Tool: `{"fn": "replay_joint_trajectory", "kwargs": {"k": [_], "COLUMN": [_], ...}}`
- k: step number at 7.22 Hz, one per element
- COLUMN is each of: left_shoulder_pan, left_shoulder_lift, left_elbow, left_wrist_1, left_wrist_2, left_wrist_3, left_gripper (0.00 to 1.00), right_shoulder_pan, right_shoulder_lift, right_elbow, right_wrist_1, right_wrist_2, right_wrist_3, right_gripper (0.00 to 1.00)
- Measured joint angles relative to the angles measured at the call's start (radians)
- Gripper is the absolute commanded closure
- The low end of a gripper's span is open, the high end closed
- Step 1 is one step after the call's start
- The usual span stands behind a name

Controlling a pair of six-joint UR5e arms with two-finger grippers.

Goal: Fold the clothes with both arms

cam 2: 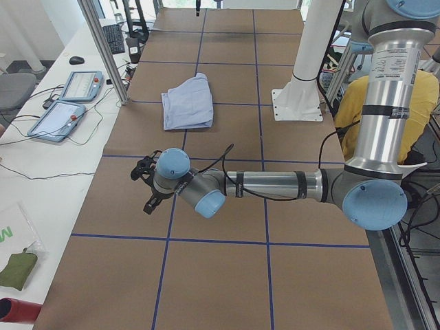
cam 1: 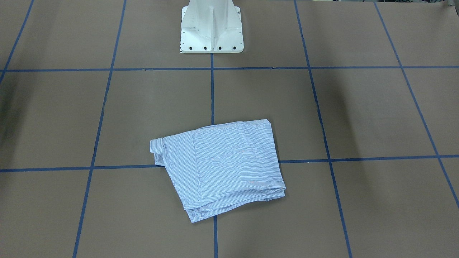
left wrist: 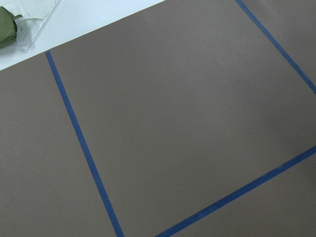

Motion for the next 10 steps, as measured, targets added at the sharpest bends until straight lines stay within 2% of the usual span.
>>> {"fn": "replay_joint_trajectory", "kwargs": {"k": [2,4,7,8,10], "left_shoulder_pan": [-0.025,-0.031,-0.027,-0.028,-0.027], "left_shoulder_lift": [0.063,0.082,0.067,0.067,0.065], "left_elbow": [-0.033,-0.045,-0.081,-0.088,-0.107], "left_wrist_1": [-0.018,-0.011,0.125,0.142,0.148], "left_wrist_2": [-0.012,0.006,0.038,0.046,0.044], "left_wrist_3": [0.009,-0.006,-0.046,-0.056,-0.152], "left_gripper": [0.00,0.00,0.00,0.00,0.00], "right_shoulder_pan": [0.036,0.083,0.071,0.039,0.002], "right_shoulder_lift": [-0.036,-0.038,-0.046,-0.058,-0.066], "right_elbow": [0.024,0.077,0.293,0.340,0.361], "right_wrist_1": [-0.102,-0.229,-0.496,-0.545,-0.555], "right_wrist_2": [-0.013,-0.020,-0.045,-0.065,-0.069], "right_wrist_3": [-0.138,-0.221,-0.232,-0.229,-0.229], "right_gripper": [0.00,0.00,0.00,0.00,0.00]}}
